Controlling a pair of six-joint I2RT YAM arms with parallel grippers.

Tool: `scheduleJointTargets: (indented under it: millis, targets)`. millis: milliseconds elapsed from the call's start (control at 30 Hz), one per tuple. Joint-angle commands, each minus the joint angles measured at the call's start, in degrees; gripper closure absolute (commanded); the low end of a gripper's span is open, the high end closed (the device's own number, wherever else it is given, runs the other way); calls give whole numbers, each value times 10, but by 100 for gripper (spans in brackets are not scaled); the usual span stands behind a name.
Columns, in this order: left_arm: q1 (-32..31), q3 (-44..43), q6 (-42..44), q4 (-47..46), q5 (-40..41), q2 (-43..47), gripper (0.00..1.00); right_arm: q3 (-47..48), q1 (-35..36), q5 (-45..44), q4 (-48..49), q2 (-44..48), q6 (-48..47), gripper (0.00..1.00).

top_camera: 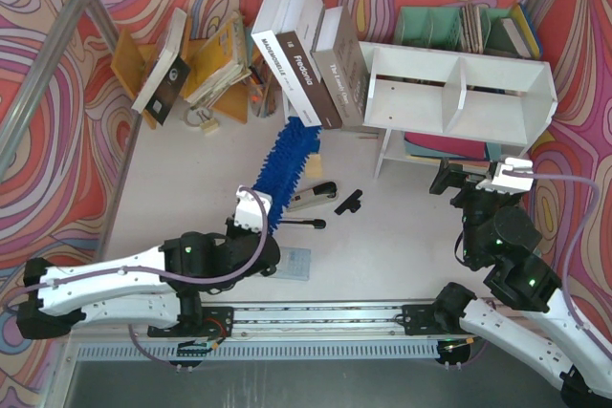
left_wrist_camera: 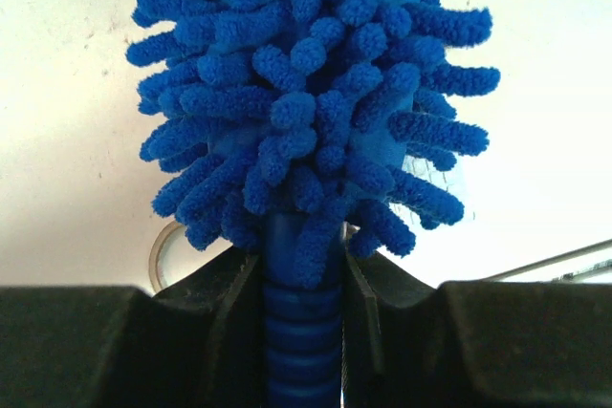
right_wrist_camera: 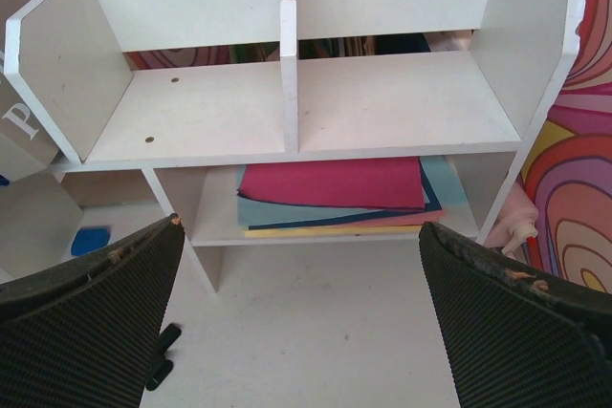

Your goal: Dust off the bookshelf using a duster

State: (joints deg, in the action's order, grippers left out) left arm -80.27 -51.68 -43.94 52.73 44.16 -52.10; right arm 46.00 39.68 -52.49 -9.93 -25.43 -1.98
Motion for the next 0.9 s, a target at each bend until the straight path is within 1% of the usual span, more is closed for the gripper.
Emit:
scheduleJointTargets:
  millis: [0,233,333,467,567,667,733,867]
  targets:
    - [36,-4,32,-104,27,-20,100,-4,-1,-7,15,6,-5,1]
    - [69,-18,90,-199,-8,-79,100,-3,-1,1,13,1,-4,1]
    - [81,-43,118,-240,-30,-119,100,-2,-1,2,13,-1,-5,1]
    - [83,-95,147,-272,-67,-198,100,-3,-1,1,14,3,-6,1]
    - [82,-130,153,-291,-107,-244,100,-3,-1,2,14,6,-6,1]
    - [82,-150,148,-311,-142,-270,100,-3,-1,2,15,9,-5,1]
    - [79,-156,141,-321,-156,-279,100,-4,-1,2,13,11,-5,1]
    - [73,-164,127,-320,-157,-289,100,-4,-1,3,14,11,-5,1]
